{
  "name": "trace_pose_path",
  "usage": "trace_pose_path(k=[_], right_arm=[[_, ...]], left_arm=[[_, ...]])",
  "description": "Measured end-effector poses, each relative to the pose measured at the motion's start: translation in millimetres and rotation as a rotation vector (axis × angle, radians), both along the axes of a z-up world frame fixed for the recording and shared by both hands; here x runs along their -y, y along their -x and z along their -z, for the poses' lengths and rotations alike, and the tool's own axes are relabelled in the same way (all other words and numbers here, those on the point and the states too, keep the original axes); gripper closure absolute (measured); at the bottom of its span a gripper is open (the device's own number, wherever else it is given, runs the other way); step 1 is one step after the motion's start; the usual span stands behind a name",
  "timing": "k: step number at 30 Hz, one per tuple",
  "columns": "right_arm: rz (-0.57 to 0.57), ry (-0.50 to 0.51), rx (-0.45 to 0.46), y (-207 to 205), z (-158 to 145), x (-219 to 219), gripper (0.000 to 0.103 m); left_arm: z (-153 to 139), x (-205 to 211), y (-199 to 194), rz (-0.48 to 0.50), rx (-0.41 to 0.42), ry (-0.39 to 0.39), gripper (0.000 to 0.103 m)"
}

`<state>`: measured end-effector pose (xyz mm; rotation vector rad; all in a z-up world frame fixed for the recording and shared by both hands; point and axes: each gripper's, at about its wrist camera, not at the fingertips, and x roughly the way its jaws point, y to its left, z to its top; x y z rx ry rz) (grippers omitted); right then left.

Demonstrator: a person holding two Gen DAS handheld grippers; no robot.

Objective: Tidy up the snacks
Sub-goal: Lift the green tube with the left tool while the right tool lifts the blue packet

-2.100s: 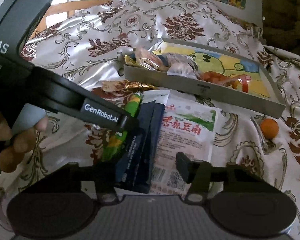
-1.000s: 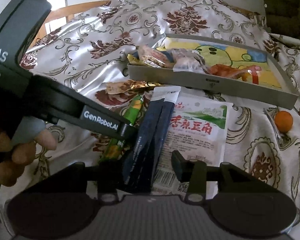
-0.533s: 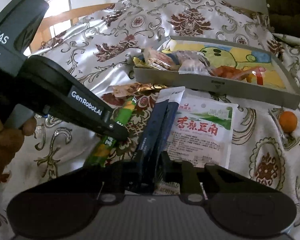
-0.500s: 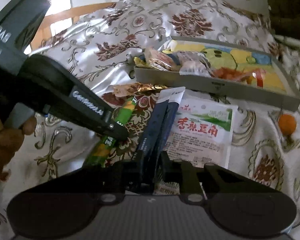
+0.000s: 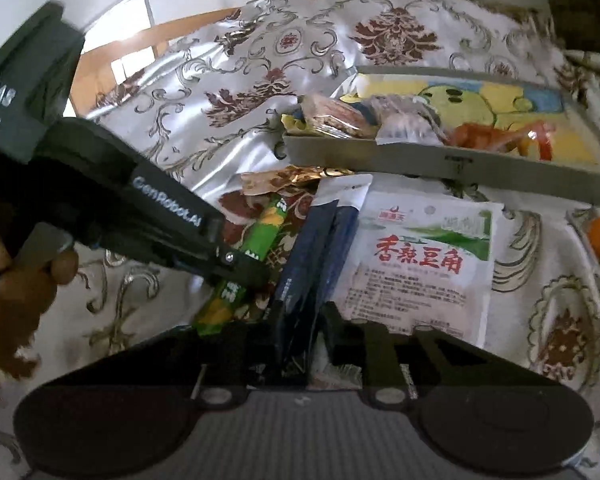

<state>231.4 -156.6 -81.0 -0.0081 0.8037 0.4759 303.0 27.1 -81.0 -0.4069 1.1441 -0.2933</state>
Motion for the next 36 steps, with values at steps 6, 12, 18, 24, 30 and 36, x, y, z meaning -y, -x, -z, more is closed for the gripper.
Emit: trace_pose_path(k=[6,12,18,24,30,36], right_arm=[[-0.032,-0.030,0.005,-14,2,-2,0.057],[-0.078,0.087,0.083,-18,8,-27,0.060],[-0.052,0.101,0.071,-18,4,-34,0.072],[-0.037,0.157,0.093,-6,-1,-42,0.077],[-0.005,0.143,0.141,14,-18,-36,0.078],[0.005,0.123,0.209,30,-34,-33,0.078]], left_arm=[[0,-5,-2,-0.028,-0.005,0.017,0.084],[-3,-10,-4,-0.041,0.008,0.018,0.084],[-5,-7,-5,-0.022,0.029,-0.002,0.085],[-11,-10,1,-0.028,0.046,-0.006,0.085],[-32,-13,27,-0.019,0.140,-0.016,0.085],[-46,-18,39,-0.053,0.235,0.000,0.085]])
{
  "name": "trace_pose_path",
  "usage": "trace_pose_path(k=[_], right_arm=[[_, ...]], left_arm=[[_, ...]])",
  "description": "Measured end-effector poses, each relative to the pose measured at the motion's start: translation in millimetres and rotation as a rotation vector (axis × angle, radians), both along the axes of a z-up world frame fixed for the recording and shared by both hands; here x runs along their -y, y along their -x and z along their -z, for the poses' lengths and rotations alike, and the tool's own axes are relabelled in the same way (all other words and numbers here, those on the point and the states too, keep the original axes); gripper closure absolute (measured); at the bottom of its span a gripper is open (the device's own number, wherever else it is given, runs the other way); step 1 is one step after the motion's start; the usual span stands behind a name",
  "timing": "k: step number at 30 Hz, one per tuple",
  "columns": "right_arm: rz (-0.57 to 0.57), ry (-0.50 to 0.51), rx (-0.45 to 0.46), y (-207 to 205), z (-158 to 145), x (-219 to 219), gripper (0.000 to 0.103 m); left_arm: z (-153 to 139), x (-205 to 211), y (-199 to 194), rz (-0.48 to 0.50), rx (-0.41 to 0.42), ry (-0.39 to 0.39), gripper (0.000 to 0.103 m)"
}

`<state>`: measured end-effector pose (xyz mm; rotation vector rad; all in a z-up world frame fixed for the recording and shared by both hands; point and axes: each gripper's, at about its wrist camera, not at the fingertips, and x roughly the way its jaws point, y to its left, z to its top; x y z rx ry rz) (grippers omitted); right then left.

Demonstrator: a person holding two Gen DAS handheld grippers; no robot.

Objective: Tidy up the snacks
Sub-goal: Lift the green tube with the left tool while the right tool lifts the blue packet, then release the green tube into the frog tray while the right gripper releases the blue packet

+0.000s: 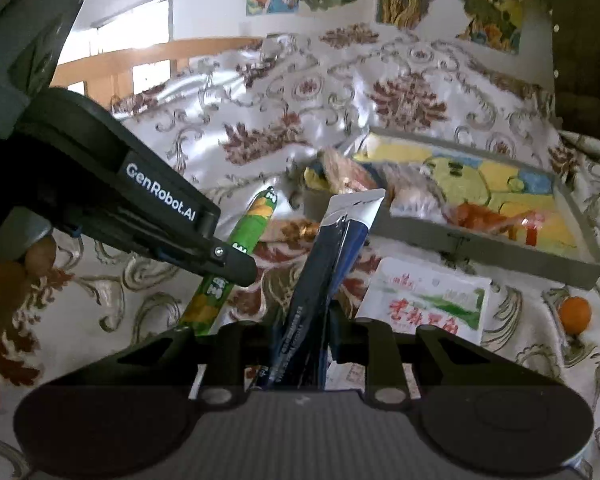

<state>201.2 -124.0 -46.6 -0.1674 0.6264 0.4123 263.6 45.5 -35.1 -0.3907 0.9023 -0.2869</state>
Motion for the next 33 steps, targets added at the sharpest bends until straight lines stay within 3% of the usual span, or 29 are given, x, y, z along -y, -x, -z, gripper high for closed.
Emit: trace_pose_path(k=[4,9,13,18,22,27,33], right_arm=[[0.021,-0.032,0.054,2,-14,7,0.078],[0.078,-0.077,0.093,-10,-26,23,0.078],[0.123,-0.112,0.141,-28,-37,35,0.078],[0.156,-0.124,0.198,-66,-53,47,0.078],[0.196,-0.164,0.225,-108,-60,62,0.078],[0.249,-0.218,0.234,-159,-49,78,0.078],[0.305,-0.245,0.201,-193,-25,86,0.077]], left_arm=[[-14,-4,1,-0.041,0.092,0.048,0.085],[-35,8,-13,-0.068,0.212,-0.025,0.085],[-45,13,-39,-0.065,0.259,-0.016,0.085],[-59,18,-86,-0.133,0.324,0.045,0.085],[-50,20,-113,-0.152,0.341,0.074,0.085],[-30,5,-144,-0.208,0.328,0.180,0.085],[-6,8,-171,-0.194,0.266,0.174,0.084]])
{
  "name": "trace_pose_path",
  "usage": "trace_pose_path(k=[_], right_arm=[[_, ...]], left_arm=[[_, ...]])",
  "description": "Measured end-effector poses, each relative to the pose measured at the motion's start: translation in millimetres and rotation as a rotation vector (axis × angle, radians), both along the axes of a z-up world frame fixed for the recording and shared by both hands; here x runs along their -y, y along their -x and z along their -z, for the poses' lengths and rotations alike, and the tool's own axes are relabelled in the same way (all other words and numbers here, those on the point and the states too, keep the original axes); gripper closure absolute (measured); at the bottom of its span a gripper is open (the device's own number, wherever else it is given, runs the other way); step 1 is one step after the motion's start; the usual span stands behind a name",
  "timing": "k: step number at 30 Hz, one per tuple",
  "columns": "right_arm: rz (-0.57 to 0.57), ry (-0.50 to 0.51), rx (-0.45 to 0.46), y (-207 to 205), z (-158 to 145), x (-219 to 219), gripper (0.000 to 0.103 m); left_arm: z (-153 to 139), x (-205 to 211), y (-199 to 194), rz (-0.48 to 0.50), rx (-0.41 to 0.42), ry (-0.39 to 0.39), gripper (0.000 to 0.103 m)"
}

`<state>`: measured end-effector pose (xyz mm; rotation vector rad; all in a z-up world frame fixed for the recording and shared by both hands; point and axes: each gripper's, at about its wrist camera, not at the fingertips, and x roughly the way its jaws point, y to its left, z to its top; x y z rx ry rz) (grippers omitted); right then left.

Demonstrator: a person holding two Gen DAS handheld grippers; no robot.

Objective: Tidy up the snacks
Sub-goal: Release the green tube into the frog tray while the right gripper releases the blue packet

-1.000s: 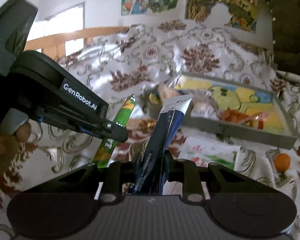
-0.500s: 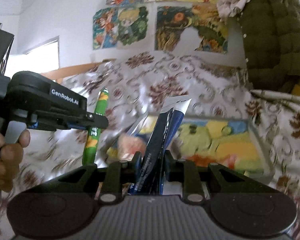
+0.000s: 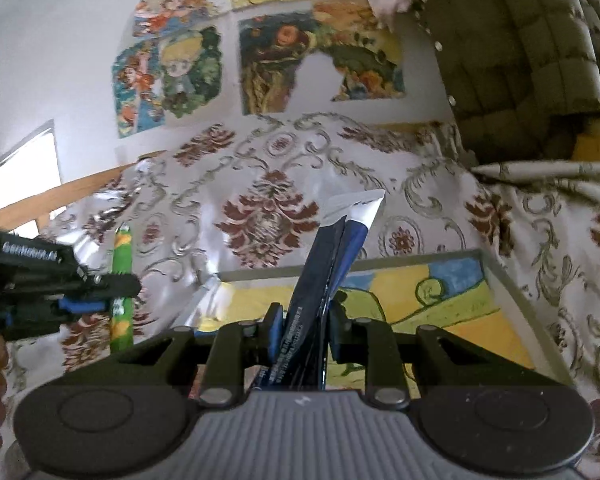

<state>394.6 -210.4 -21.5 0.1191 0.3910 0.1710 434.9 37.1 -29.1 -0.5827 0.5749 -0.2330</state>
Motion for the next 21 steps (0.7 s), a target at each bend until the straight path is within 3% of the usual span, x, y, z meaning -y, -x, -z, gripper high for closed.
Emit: trace_pose_path(k=[4,9,14,18,21], right_arm=[[0.015,0.019,-0.026,-8,18,0,0.077],[0.036,0.021,-0.059,-12,32,0,0.077],[0.035,0.016,-0.104,-13,36,0,0.077],[0.028,0.039,-0.108,-11,37,-3,0.077],[0.034,0.043,-0.111,-12,35,-3,0.077]], left_arm=[[17,11,-9,0.023,-0.041,-0.017,0.084],[21,28,-7,0.044,-0.019,-0.110,0.083],[33,37,-9,0.073,-0.057,-0.132,0.083],[34,46,-8,0.085,-0.047,-0.192,0.083],[35,45,-9,0.089,-0.049,-0.180,0.082]])
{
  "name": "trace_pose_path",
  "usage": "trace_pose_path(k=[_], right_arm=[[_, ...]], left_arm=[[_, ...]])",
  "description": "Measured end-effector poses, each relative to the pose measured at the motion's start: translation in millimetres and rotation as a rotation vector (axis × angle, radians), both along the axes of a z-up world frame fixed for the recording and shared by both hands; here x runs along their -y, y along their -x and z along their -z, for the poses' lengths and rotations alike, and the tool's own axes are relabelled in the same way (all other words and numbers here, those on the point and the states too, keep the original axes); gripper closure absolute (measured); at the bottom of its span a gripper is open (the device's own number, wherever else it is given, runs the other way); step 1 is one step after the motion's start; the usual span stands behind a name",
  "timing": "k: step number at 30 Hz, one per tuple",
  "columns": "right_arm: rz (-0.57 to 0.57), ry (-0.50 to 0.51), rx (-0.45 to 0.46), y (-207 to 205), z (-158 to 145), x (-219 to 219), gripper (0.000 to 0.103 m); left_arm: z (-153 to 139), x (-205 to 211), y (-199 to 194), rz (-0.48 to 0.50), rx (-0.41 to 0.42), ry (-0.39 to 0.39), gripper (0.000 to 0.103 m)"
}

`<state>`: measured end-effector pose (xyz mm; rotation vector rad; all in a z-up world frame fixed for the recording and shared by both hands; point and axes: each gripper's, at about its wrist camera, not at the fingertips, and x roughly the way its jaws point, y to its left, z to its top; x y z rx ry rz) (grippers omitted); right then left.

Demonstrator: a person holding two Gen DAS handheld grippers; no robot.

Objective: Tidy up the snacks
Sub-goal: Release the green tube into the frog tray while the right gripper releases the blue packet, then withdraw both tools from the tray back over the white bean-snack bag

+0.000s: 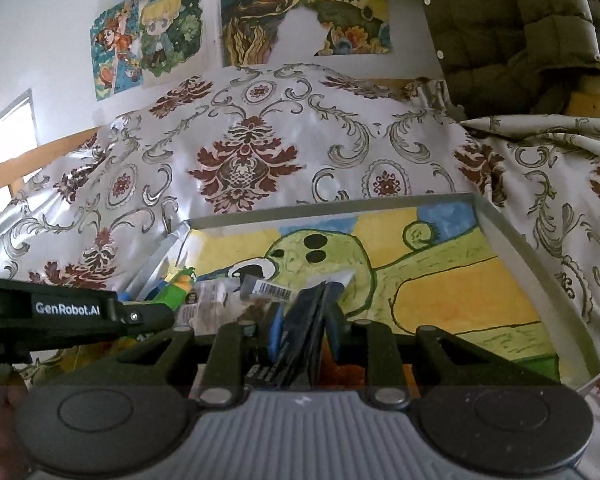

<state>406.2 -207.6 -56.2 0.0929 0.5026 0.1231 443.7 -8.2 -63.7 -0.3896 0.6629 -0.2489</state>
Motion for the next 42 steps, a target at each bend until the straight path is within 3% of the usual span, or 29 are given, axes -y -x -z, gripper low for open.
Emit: trace_pose_path(k=[3,5,8,12,16,19,23,30,37,42], right_arm=[[0.018,-0.006,0.003,0,-6,2,0.074],[0.030,-0.019,0.003,1,-14,6,0.063],[0.033,-0.025,0.018,7,-32,10,0.057],[0.051,-0.010,0.057,22,-58,17,0.039],[0.090,-0.031,0.091,43,-82,26,0.018],[0.118,-0.031,0.114,60,-96,33,0.012],[0.141,-0.029,0.171,88,-109,39,0.001],[0.171,-0.011,0.249,139,-127,43,0.000],[0.184,-0.013,0.272,195,-131,54,0.000],[0.198,-0.023,0.243,226,-124,63,0.000]], left_arm=[[-2,-2,0,-0.012,-0.008,0.021,0.071],[-6,-3,2,-0.016,-0.004,0.044,0.063],[-16,-2,7,-0.013,0.015,0.055,0.051],[-39,1,21,-0.027,0.062,0.027,0.028],[-65,0,41,-0.055,0.126,-0.037,0.017],[-82,-5,59,-0.087,0.157,-0.066,0.010],[-105,-9,87,-0.115,0.198,-0.107,0.005],[-138,2,140,-0.129,0.296,-0.160,0.001],[-133,7,195,-0.135,0.296,-0.156,0.001],[-128,8,233,-0.133,0.308,-0.211,0.001]])
